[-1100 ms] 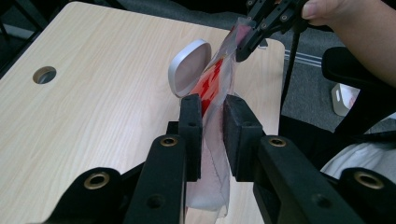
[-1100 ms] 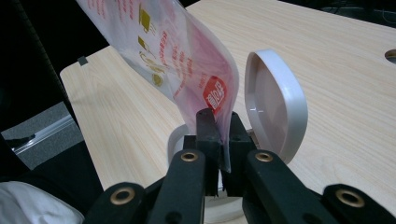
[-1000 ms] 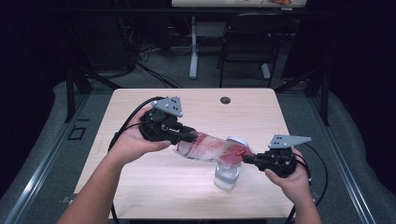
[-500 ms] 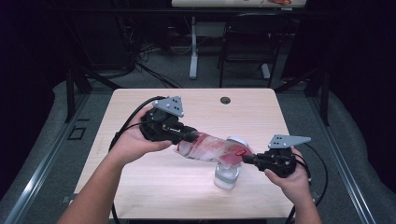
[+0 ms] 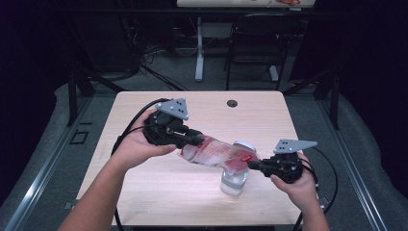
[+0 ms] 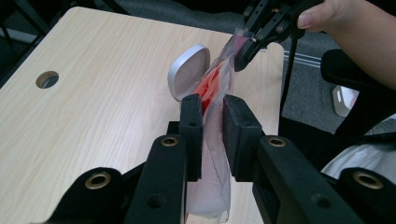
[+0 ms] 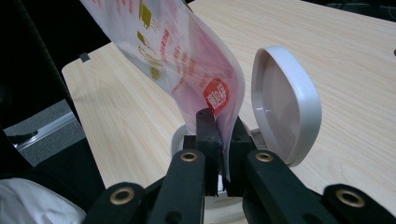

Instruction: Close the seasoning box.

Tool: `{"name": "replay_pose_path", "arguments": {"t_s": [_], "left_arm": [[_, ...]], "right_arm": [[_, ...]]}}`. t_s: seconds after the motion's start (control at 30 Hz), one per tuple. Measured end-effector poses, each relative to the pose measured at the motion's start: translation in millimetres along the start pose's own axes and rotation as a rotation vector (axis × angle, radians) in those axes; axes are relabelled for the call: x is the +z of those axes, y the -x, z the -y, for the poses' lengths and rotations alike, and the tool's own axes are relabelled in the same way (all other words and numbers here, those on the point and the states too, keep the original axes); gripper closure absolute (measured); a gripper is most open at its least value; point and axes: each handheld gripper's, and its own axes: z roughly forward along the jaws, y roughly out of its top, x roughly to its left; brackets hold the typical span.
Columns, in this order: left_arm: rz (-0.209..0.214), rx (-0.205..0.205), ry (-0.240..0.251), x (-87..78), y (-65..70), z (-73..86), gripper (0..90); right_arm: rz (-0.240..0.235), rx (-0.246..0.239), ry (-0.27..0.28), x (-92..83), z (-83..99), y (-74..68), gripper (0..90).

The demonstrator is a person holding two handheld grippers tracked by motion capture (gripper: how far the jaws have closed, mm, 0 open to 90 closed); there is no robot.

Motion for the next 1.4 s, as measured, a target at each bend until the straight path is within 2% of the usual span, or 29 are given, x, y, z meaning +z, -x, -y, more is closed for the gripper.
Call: {"name": "replay_pose_path", "arguments": {"t_s": [1.4], "left_arm": [[0.006,-0.009,0.024,0.9,-2.1,1.7,77.9]], "right_arm": [[-0.003,0.003,0.003,1.3,1.3,2.2,87.7]]}}
